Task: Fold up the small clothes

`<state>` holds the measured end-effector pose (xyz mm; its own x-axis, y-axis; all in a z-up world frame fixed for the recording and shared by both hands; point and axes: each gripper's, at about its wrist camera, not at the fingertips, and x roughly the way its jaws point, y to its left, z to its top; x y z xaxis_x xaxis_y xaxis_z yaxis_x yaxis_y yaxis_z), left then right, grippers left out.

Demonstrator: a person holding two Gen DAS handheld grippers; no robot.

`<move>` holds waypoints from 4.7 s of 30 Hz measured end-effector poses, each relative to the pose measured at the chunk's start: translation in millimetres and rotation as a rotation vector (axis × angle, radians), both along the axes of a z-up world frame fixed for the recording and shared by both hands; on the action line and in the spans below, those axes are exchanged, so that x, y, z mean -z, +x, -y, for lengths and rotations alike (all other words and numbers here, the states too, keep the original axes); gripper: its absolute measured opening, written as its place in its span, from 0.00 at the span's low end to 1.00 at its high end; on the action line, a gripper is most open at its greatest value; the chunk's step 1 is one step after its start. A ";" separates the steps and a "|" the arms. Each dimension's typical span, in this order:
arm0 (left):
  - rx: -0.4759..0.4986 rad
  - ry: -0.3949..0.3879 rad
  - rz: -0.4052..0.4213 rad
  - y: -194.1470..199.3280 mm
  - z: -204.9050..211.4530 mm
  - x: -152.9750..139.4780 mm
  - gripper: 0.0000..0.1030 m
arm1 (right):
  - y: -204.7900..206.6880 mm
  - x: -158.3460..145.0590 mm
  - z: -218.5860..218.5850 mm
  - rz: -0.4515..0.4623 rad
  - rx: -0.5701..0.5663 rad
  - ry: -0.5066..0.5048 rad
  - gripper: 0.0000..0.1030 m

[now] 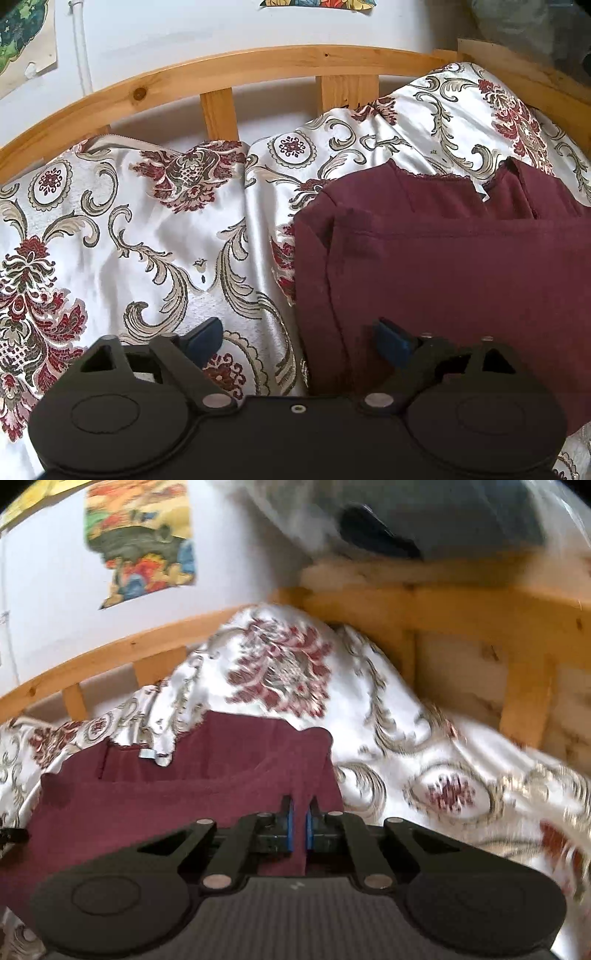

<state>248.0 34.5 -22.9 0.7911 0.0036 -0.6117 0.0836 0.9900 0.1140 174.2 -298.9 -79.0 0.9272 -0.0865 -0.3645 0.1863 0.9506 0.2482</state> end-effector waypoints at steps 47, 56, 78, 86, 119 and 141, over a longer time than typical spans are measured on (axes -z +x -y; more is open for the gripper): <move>0.108 -0.154 0.059 -20.2 13.8 -12.0 0.73 | 0.0 7.0 -25.1 -0.047 0.065 -0.217 0.09; 0.060 -0.158 -0.040 12.6 4.3 13.1 0.73 | 0.4 8.2 -23.0 -0.049 0.063 -0.210 0.10; 0.063 -0.216 -0.098 7.9 -4.8 26.1 0.83 | -1.8 9.3 -65.7 -0.011 0.031 -0.395 0.79; 0.040 -0.198 -0.057 4.2 -4.2 20.3 0.83 | 7.6 5.4 -40.7 0.008 0.082 -0.291 0.72; -0.032 0.150 0.139 55.8 50.3 -25.5 0.08 | 41.6 -9.8 -27.0 0.108 0.033 -0.320 0.11; -0.087 0.124 -0.007 71.2 44.5 -10.3 0.57 | 14.1 -12.5 -36.3 0.082 0.046 -0.372 1.00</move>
